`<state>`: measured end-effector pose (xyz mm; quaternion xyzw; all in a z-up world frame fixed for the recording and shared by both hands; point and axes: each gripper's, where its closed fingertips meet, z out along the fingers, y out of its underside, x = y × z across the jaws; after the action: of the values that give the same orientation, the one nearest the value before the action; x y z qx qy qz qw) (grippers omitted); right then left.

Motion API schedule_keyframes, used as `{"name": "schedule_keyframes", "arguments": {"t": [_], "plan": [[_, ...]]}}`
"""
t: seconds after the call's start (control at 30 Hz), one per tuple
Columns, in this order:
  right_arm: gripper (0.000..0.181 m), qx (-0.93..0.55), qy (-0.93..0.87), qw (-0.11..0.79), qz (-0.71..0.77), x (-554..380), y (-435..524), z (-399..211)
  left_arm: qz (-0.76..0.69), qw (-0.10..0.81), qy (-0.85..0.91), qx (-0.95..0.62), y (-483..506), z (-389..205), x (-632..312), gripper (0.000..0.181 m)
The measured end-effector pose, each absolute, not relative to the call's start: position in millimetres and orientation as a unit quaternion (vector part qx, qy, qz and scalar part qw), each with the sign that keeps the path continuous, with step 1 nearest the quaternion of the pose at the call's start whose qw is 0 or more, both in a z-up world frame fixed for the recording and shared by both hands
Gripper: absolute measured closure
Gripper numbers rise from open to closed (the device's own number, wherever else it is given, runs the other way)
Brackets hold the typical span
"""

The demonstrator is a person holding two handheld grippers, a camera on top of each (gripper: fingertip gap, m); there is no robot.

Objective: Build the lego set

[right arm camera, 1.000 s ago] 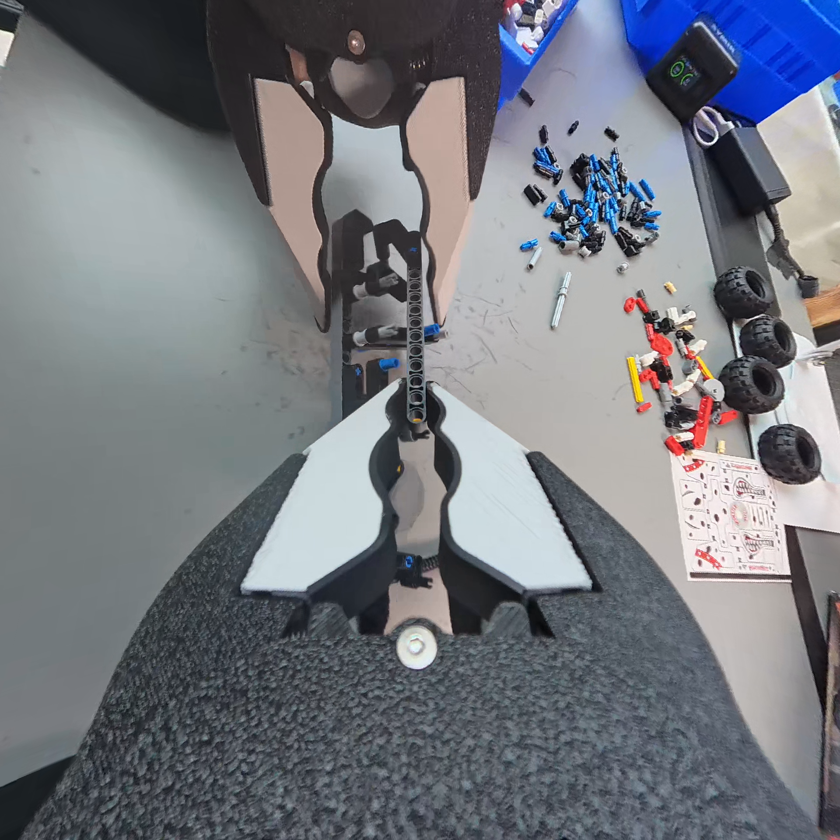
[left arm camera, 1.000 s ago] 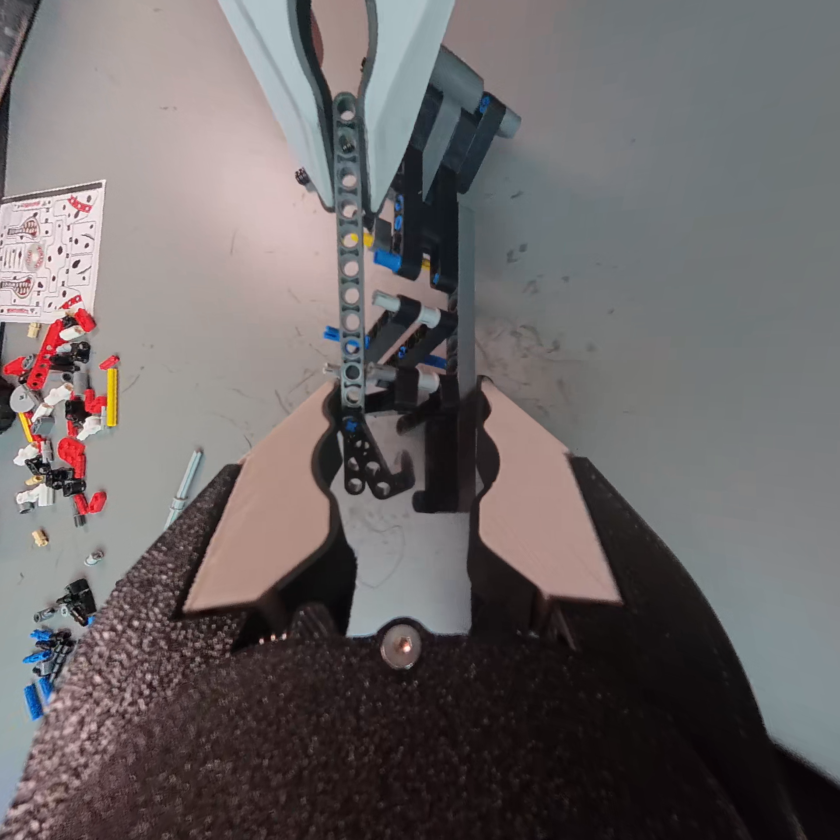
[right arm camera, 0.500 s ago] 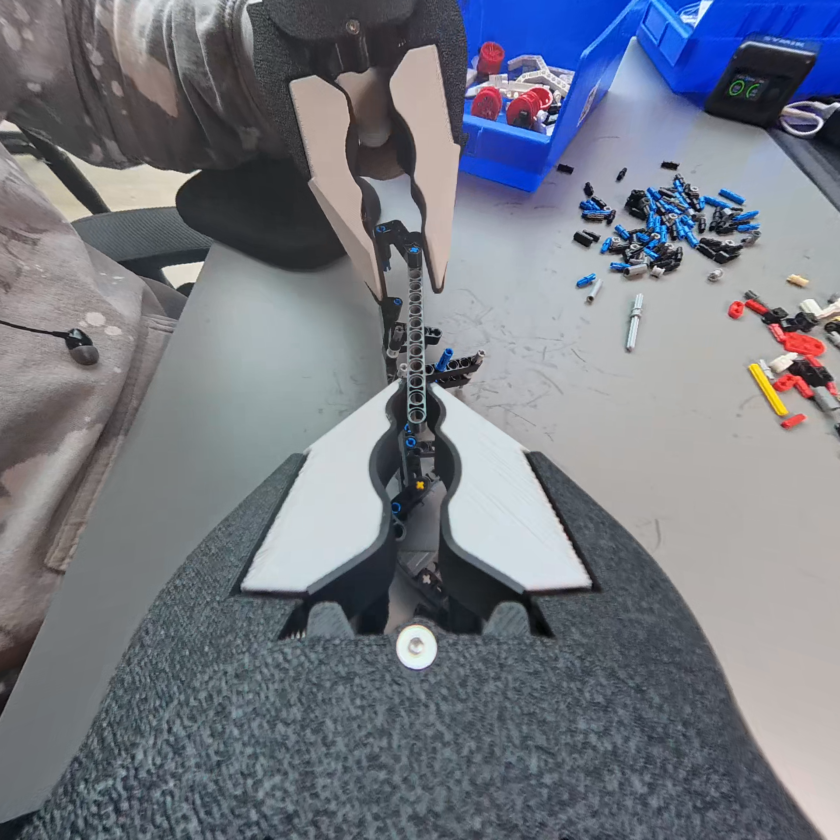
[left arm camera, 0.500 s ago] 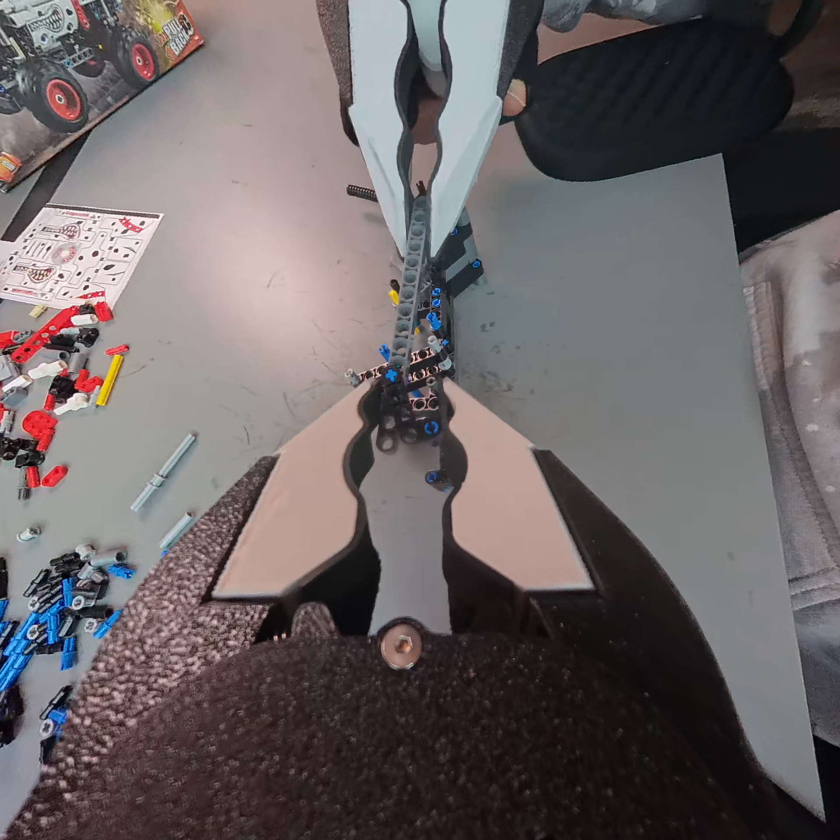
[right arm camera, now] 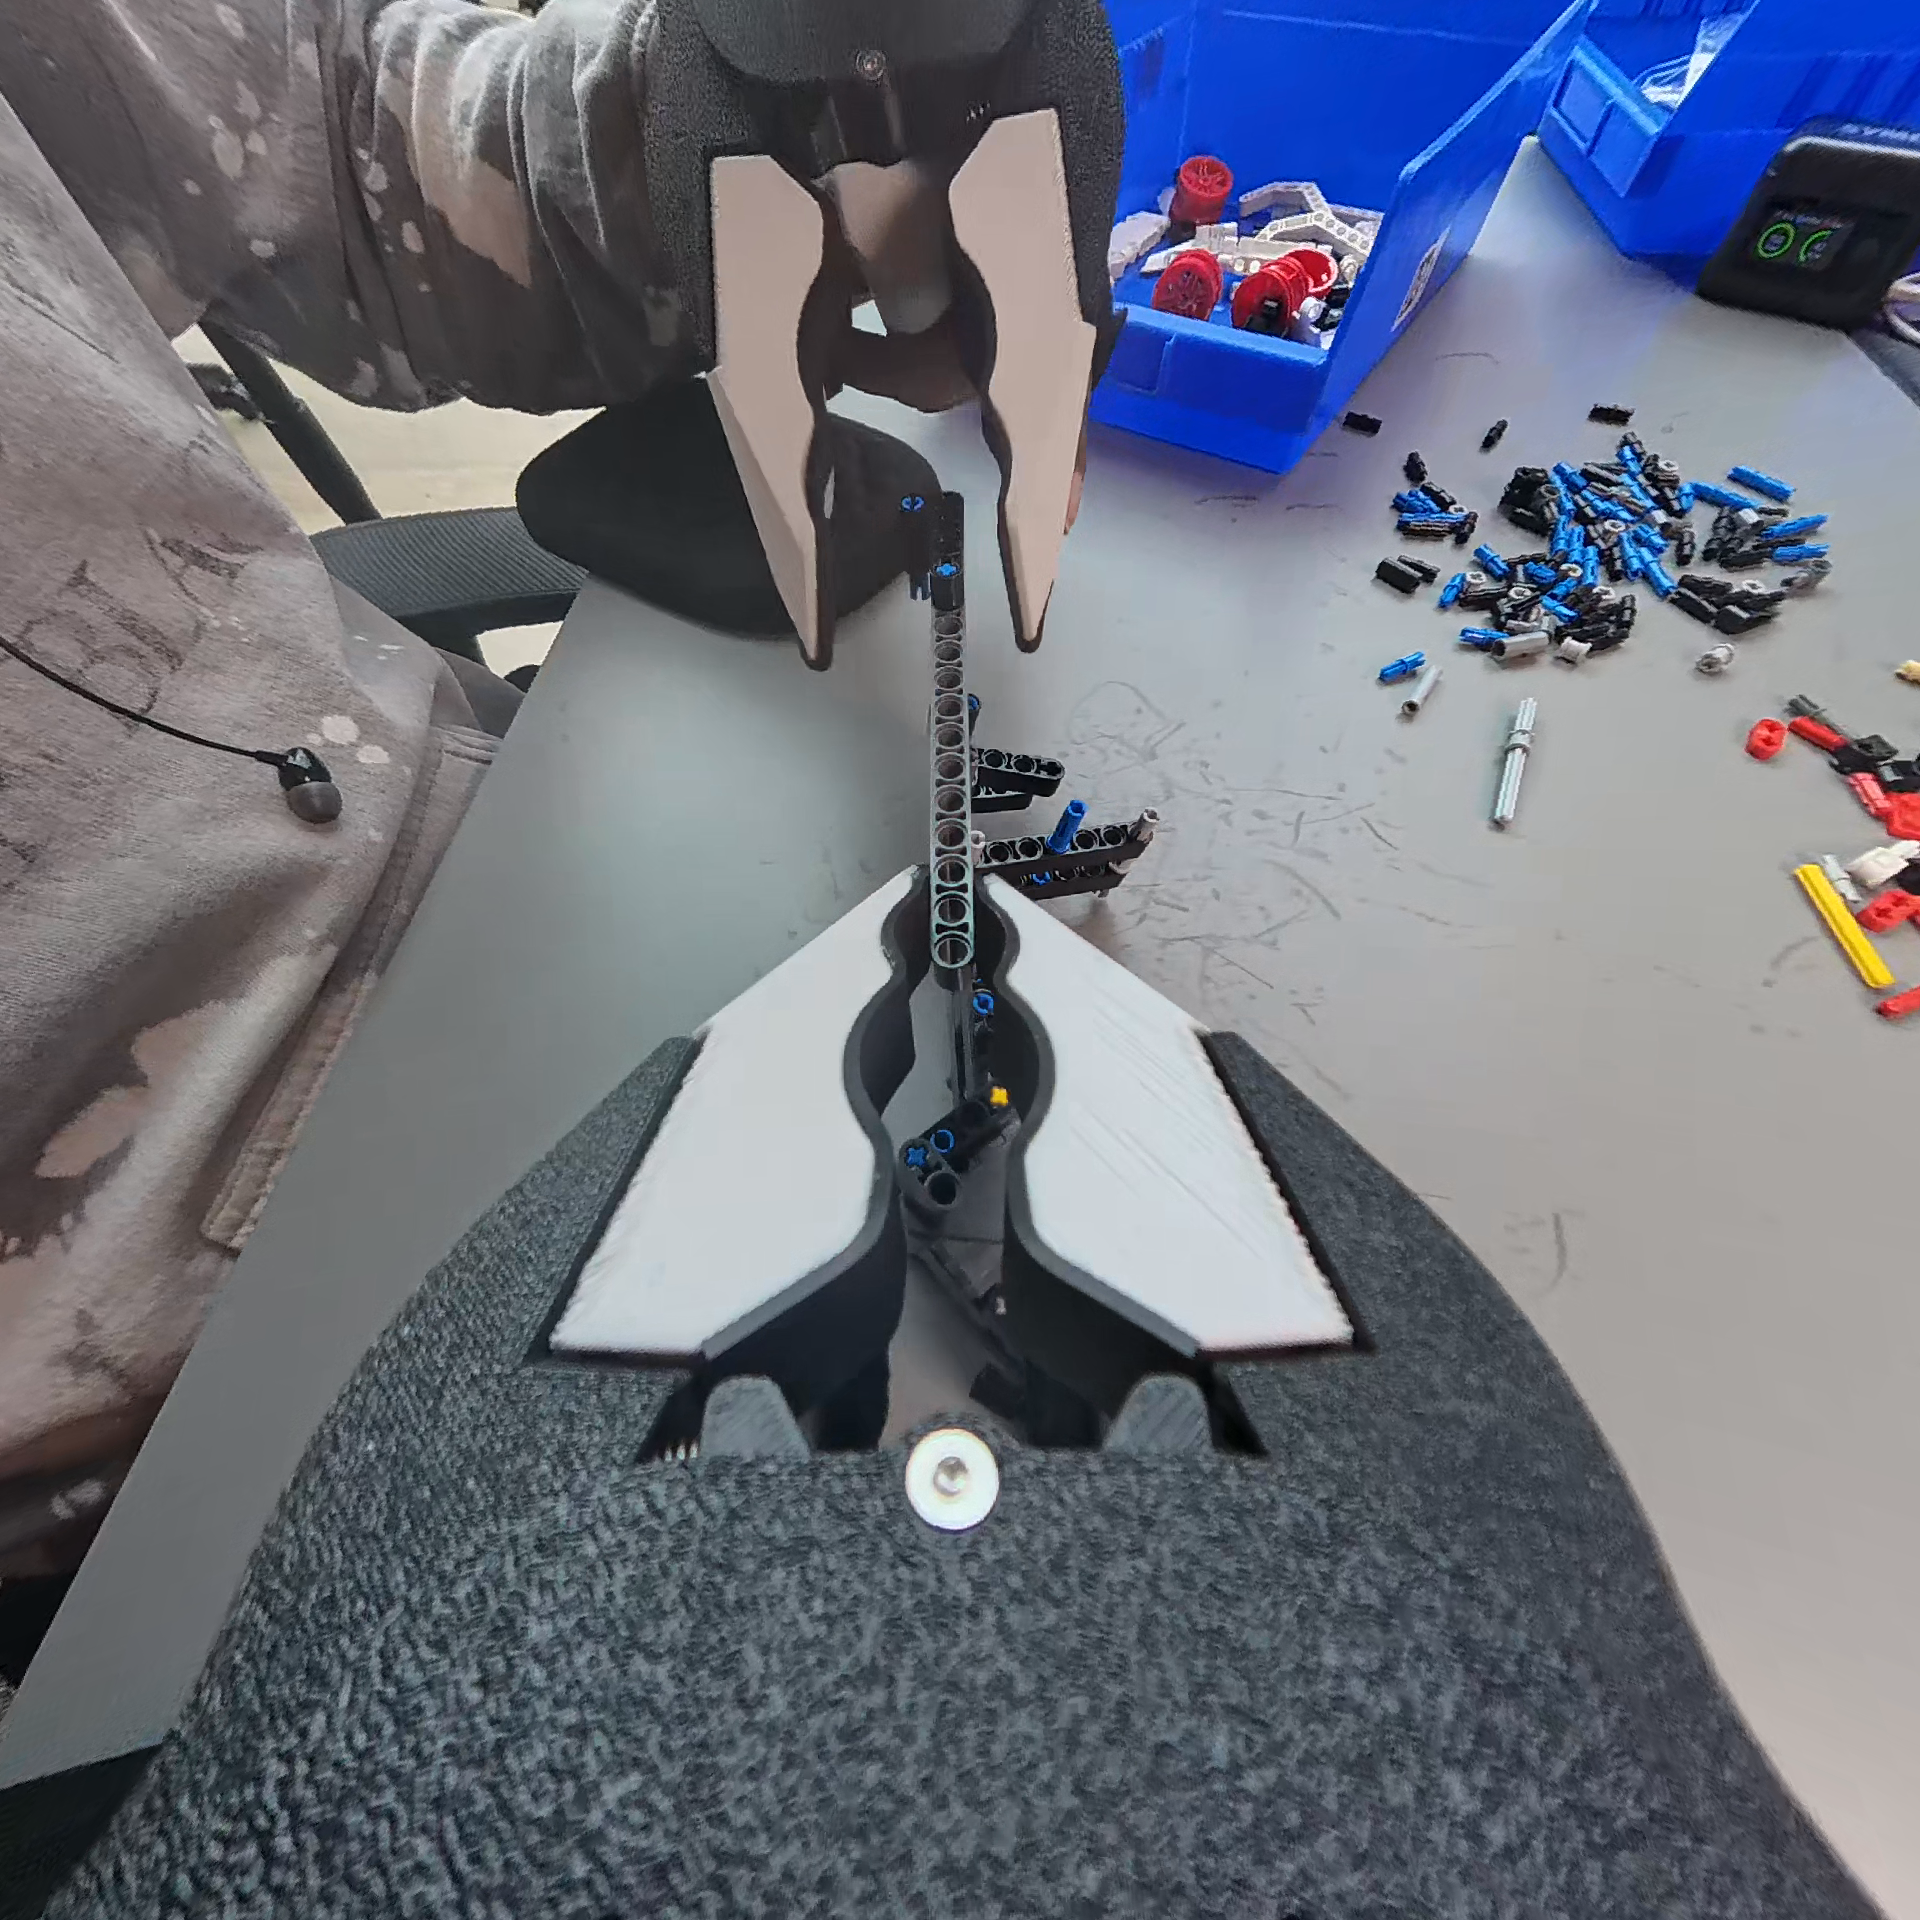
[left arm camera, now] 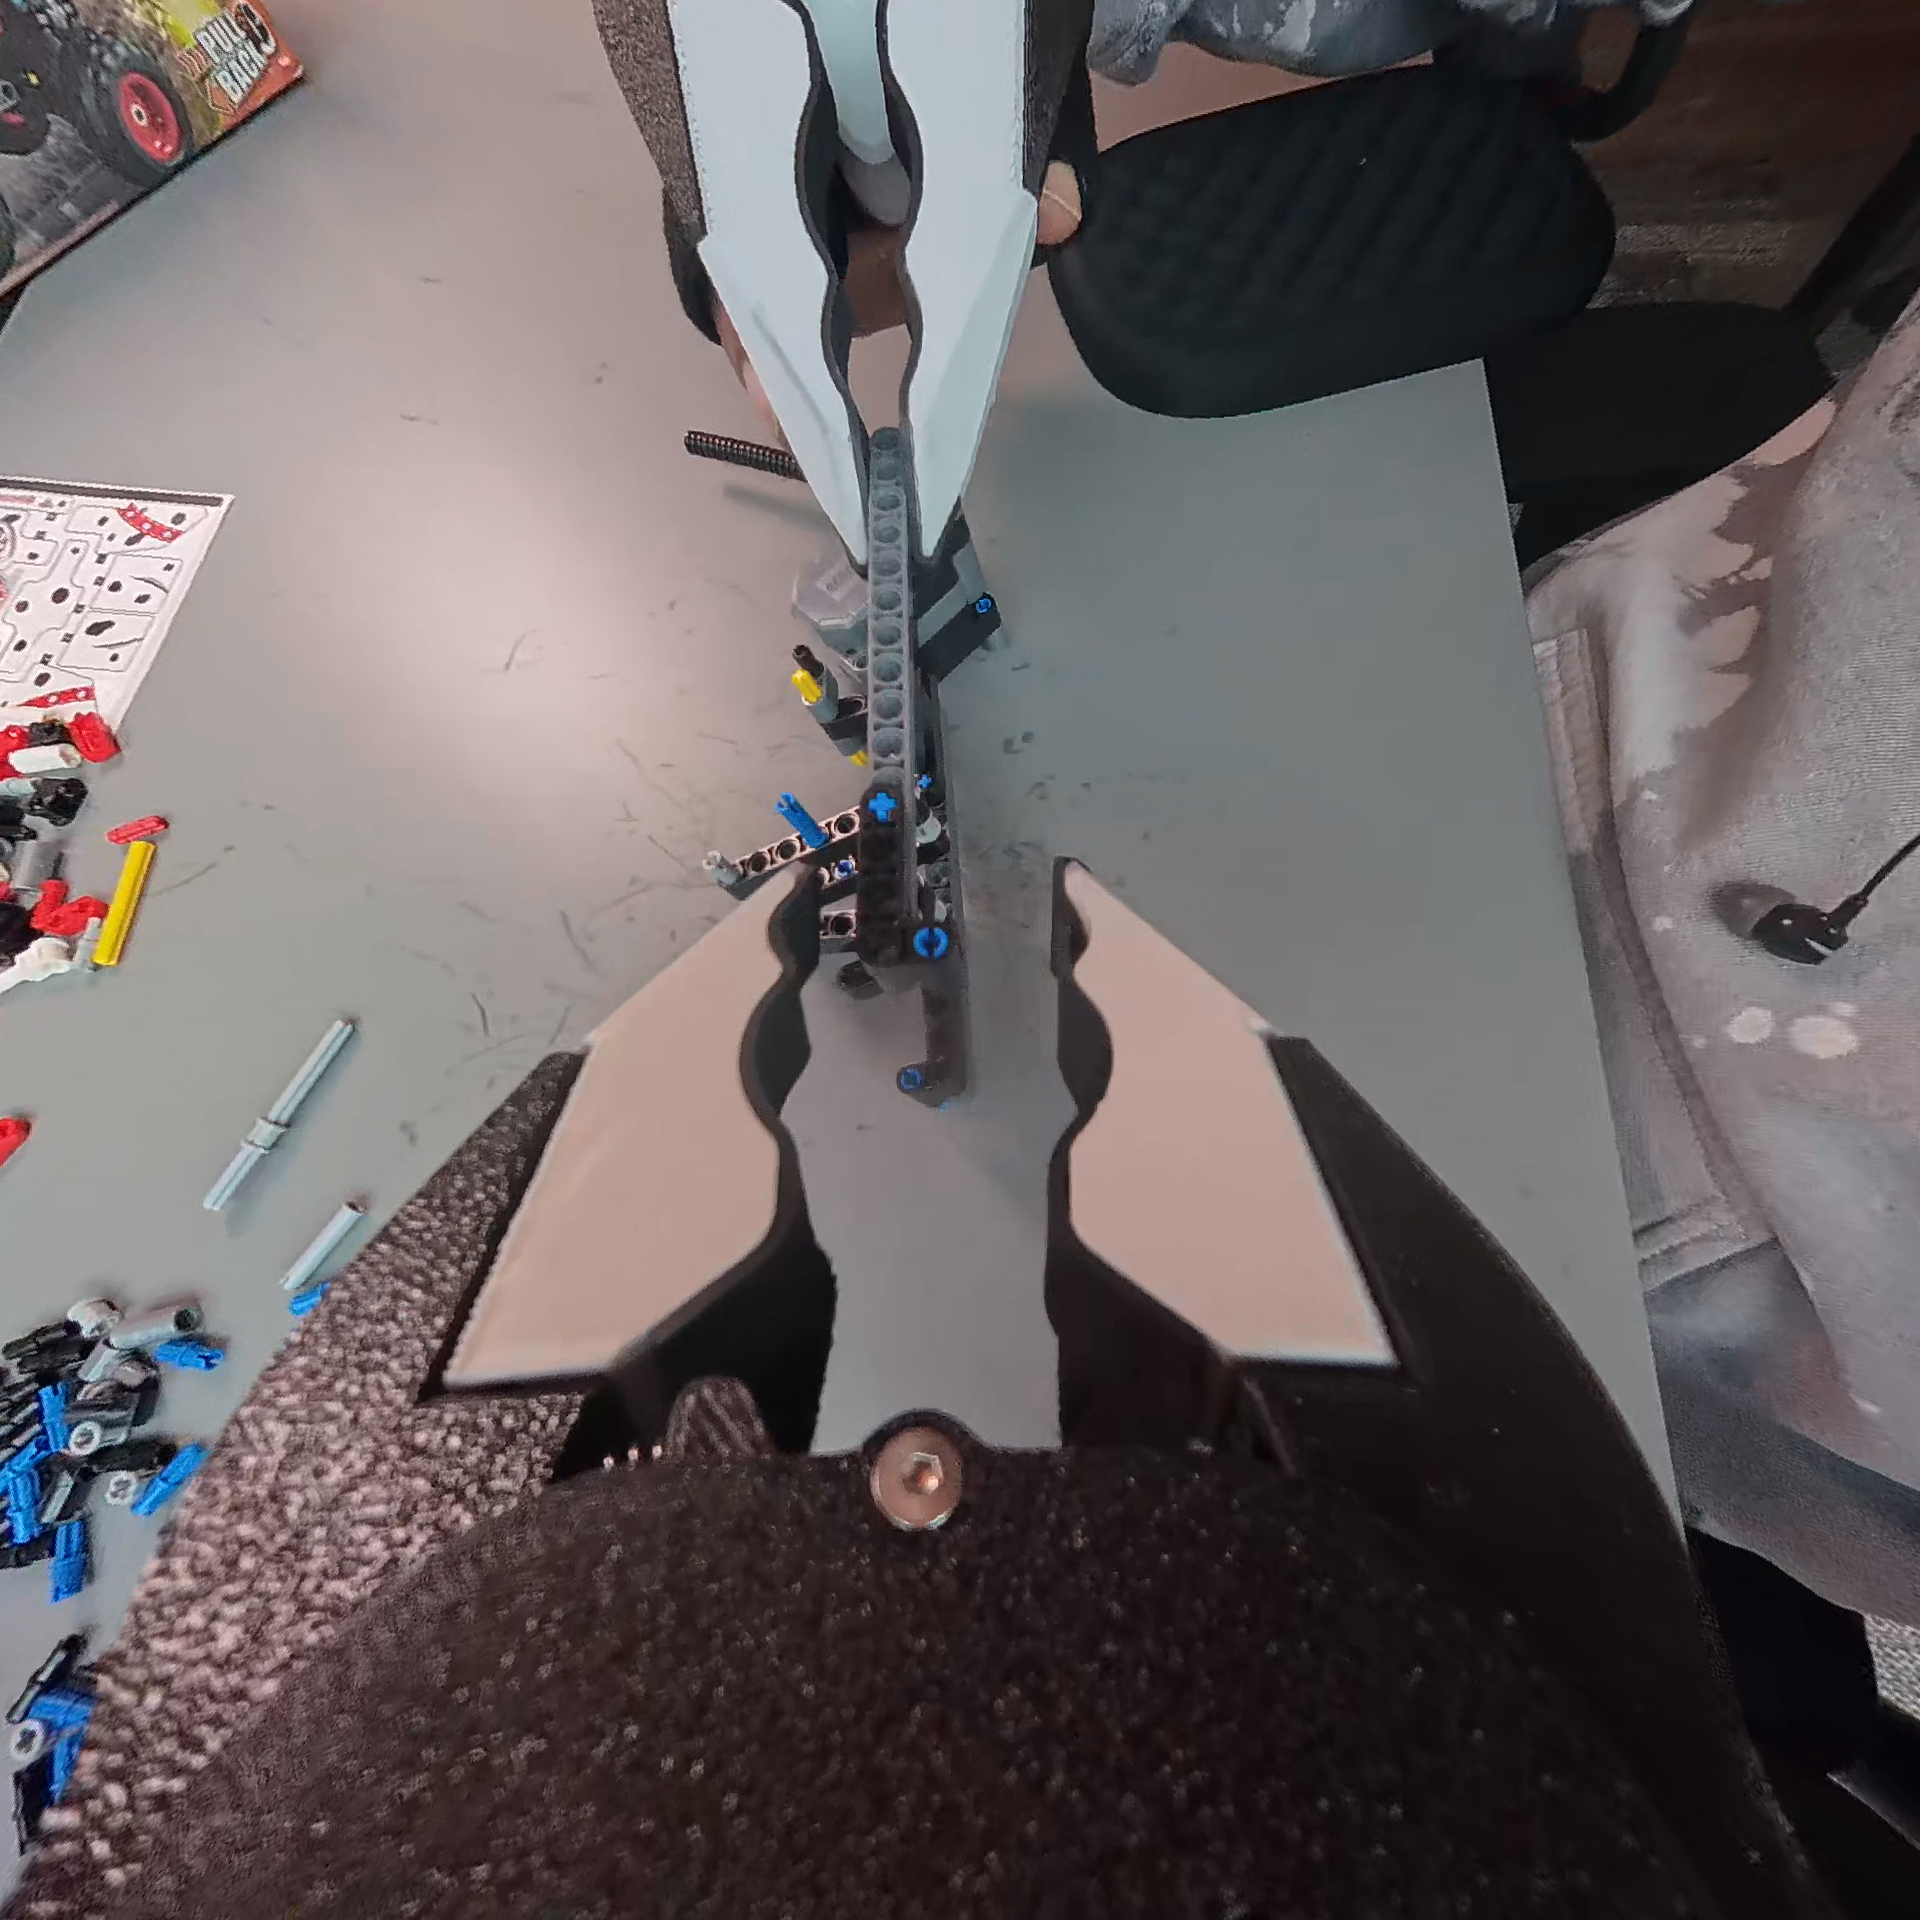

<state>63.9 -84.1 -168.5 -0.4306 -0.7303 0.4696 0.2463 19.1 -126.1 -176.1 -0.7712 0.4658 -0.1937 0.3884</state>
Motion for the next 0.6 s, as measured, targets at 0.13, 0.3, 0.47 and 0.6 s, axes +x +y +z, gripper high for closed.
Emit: {"name": "schedule_keyframes", "arguments": {"t": [0.13,0.3,0.47,0.6], "plan": [[0.174,-0.436,-0.727,0.246,0.470,66,-81,-168,-0.235,0.419,0.430,-0.764,-130,-153,5,0.127],[0.175,-0.443,-0.723,0.239,0.473,66,-81,-171,-0.228,0.422,0.422,-0.770,-138,-154,-10,0.128],[0.174,-0.444,-0.722,0.235,0.475,62,-81,-172,-0.232,0.424,0.400,-0.779,-137,-166,-14,0.133],[0.174,-0.443,-0.724,0.233,0.474,59,-83,-171,-0.241,0.436,0.389,-0.775,-134,-166,-8,0.137]]}}
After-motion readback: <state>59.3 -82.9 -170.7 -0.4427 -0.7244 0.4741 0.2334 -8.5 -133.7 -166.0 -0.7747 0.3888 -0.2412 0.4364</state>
